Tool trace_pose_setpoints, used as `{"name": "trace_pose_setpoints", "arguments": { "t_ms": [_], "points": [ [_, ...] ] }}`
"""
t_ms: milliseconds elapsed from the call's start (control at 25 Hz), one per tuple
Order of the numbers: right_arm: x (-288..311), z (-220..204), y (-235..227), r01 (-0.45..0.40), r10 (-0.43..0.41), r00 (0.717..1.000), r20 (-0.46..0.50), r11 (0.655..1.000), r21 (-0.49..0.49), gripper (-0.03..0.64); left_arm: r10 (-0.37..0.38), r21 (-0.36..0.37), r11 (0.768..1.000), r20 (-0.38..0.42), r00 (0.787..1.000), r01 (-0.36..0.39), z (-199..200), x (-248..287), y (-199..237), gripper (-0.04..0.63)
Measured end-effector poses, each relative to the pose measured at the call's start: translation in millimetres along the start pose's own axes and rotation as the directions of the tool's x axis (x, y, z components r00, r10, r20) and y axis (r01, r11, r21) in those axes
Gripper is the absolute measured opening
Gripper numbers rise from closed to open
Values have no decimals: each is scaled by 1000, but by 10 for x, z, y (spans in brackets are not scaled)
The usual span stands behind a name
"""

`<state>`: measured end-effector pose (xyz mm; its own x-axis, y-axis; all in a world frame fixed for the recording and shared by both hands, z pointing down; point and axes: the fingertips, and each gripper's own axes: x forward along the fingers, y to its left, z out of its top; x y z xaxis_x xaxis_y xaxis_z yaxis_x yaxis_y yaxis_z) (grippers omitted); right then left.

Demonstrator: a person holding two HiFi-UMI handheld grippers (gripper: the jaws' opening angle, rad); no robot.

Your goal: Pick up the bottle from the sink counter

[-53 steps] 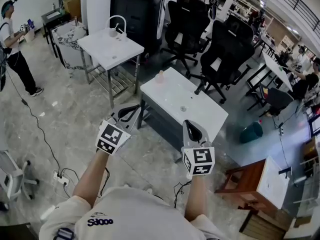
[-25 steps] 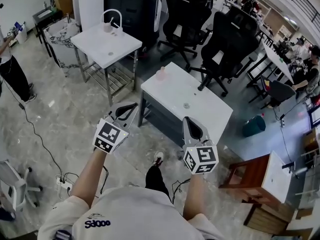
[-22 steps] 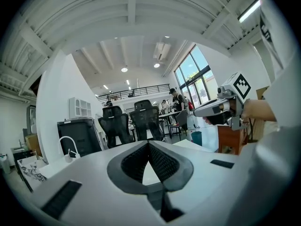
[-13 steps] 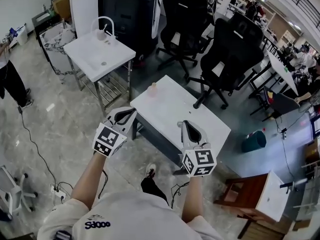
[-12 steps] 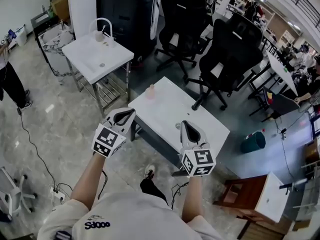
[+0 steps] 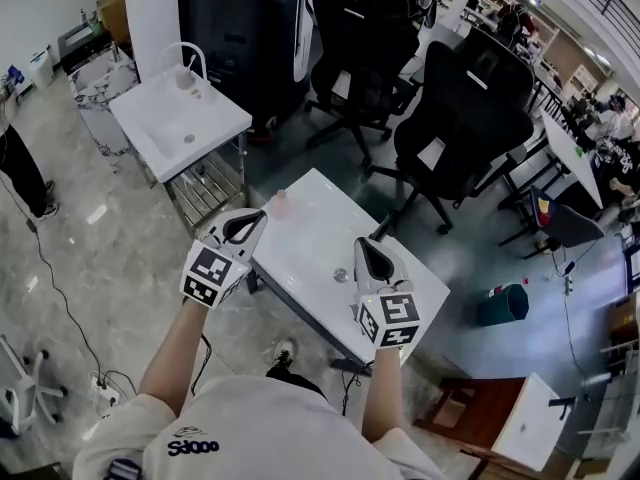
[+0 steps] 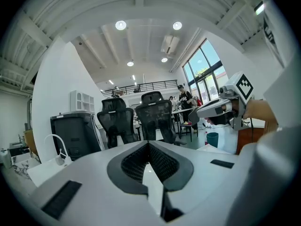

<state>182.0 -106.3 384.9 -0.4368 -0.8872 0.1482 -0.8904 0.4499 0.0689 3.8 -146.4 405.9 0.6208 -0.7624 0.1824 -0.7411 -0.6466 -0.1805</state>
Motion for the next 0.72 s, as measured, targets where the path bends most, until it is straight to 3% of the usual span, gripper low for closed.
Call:
{"name": "trace_pose_setpoints", "arguments": {
  "t_ms": [320, 720],
  "points": [
    [437, -123, -426, -43, 43, 999, -25, 999, 9, 9, 16, -10, 1000, -17, 1000, -16, -17, 661, 114, 6],
    [787, -256, -642, -67, 68, 996, -59, 997, 24, 11, 8, -33, 999, -50, 999, -9, -125, 1038, 229, 23]
  ]
}}
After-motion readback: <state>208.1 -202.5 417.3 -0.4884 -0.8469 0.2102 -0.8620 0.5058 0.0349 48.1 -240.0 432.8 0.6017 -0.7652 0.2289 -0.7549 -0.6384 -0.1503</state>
